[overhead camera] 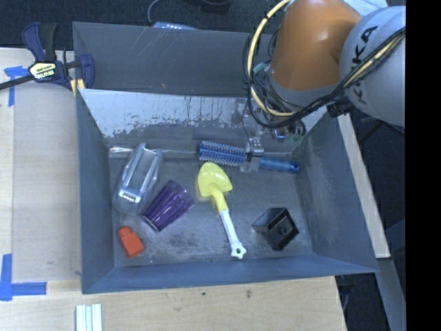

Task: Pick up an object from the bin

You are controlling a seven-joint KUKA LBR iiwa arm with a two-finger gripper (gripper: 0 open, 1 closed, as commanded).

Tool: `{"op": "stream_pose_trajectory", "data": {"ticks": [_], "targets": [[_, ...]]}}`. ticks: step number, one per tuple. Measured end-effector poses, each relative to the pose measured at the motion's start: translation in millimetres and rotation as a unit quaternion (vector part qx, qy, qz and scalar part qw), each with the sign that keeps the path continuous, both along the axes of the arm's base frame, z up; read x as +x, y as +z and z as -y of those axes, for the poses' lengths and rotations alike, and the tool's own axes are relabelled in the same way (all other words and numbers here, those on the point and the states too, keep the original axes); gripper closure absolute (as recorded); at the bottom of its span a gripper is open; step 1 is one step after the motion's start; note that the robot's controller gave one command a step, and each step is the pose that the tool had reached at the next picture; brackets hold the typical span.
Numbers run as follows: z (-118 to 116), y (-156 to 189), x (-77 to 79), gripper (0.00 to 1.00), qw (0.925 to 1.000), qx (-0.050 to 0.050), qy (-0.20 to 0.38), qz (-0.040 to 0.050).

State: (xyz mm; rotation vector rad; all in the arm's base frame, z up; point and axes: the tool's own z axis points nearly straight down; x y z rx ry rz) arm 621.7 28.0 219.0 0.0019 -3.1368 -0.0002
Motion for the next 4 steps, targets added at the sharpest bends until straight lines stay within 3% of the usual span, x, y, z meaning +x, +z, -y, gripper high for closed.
{"op": "stream_pose_trajectory", "data": {"ticks": [1, 3, 4], "targets": [[0.1, 5.4, 1.4, 0.00, 1.0000, 0.000, 0.000, 0.0045], [70.1, -59.2, 3.4, 0.00, 0.9964, 0.000, -0.085, 0.0046], [55.3, -63.5, 2.8, 0.00, 0.9900, 0.000, -0.141, 0.0054]]}}
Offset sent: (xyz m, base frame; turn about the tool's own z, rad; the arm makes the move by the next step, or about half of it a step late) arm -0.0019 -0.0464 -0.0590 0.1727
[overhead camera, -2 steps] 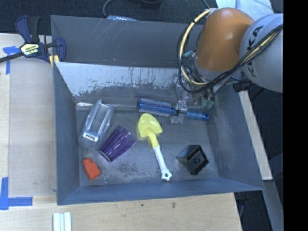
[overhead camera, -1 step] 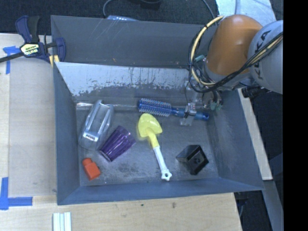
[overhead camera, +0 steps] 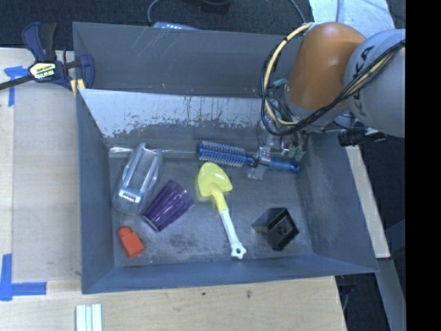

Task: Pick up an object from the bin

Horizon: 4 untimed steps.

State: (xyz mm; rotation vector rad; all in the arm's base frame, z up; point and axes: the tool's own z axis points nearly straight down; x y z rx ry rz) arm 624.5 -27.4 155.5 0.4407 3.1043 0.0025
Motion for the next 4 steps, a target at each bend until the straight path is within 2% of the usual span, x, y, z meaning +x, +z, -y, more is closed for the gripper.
{"op": "stream_pose_trajectory", "data": {"ticks": [1, 2, 4], "targets": [[11.9, -85.0, 1.1, 0.00, 0.9999, -0.001, -0.010, -0.0046], [6.9, -85.1, 3.6, 1.00, 0.9970, 0.000, -0.078, 0.0008], [7.1, -84.2, 3.4, 1.00, 0.9970, 0.000, -0.077, 0.0009]]}}
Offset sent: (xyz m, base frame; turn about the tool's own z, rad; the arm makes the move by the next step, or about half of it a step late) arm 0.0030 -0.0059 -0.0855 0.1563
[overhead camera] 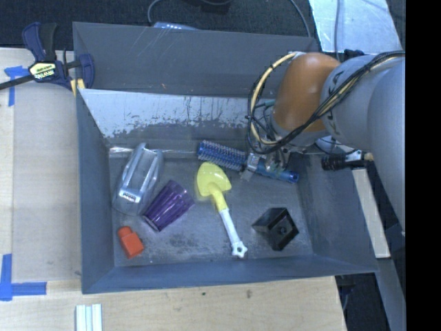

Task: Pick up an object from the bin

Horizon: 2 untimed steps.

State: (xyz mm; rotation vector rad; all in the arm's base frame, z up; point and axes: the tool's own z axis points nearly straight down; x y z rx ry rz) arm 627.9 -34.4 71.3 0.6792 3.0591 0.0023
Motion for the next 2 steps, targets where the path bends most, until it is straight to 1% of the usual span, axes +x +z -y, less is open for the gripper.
{"op": "stream_pose_trajectory", "data": {"ticks": [1, 2], "targets": [[0.0, 5.9, -1.6, 1.00, 1.0000, 0.000, 0.000, -0.0022], [0.1, 22.9, -2.1, 1.00, 1.0000, 0.001, 0.000, -0.0031]]}}
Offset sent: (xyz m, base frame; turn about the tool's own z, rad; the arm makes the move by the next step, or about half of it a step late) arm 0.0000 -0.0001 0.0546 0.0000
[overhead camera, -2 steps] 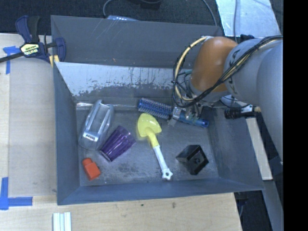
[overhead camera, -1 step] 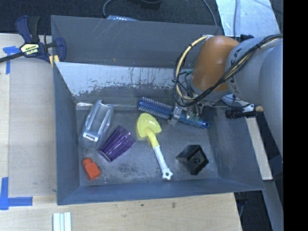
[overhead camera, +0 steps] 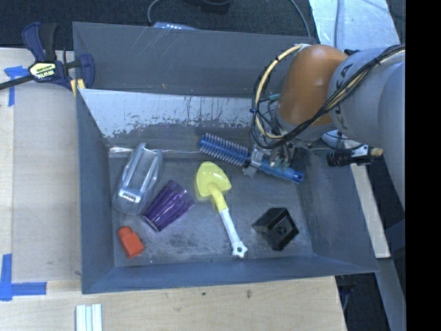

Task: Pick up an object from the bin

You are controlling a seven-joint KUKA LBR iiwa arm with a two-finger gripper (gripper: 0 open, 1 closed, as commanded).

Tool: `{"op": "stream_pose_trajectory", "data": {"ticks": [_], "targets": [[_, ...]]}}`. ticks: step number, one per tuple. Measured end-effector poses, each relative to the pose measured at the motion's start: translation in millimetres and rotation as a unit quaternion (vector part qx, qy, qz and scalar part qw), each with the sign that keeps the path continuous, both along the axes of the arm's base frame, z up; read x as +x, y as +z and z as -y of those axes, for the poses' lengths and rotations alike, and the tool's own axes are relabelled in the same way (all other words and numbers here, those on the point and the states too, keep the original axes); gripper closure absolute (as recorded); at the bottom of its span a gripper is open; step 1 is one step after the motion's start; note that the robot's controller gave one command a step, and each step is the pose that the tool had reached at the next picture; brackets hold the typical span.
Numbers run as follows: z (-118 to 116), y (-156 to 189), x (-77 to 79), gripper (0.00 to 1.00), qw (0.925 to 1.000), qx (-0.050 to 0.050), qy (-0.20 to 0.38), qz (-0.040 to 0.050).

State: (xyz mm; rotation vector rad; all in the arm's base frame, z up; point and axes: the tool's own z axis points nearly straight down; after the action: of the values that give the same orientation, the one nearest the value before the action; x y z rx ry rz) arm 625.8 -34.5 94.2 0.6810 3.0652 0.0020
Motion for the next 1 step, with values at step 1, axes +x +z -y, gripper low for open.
{"op": "stream_pose_trajectory", "data": {"ticks": [1], "targets": [[0.3, 14.7, 1.7, 1.00, 1.0000, 0.000, 0.000, 0.0031]]}}
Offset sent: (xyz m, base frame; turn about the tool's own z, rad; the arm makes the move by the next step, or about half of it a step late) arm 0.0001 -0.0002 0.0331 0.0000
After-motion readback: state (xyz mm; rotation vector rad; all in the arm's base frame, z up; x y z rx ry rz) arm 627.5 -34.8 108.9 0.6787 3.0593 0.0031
